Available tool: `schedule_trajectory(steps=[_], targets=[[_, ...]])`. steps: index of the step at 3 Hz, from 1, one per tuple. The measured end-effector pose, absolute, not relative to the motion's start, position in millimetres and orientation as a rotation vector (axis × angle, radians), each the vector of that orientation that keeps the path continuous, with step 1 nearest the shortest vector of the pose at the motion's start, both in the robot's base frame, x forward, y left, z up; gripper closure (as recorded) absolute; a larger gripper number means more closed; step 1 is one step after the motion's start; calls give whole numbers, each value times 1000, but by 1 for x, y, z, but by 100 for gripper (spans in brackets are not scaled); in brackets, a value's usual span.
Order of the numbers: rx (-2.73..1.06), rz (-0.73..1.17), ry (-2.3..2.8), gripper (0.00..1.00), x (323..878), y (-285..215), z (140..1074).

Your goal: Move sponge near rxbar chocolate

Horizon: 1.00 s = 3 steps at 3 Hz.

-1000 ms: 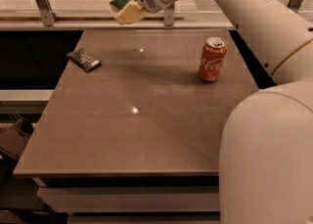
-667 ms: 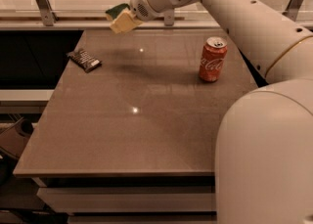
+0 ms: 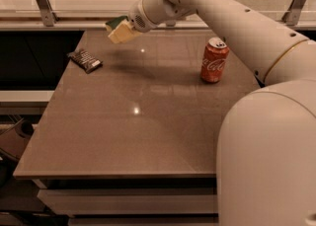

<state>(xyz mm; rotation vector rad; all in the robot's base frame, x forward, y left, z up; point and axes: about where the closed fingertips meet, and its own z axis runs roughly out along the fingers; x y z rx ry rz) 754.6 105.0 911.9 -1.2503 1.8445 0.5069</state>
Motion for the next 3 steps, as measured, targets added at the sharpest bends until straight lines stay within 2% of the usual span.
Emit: schedule_trajectory(steps=[3], targets=[[-1338,592,1930,100,779,144,855]])
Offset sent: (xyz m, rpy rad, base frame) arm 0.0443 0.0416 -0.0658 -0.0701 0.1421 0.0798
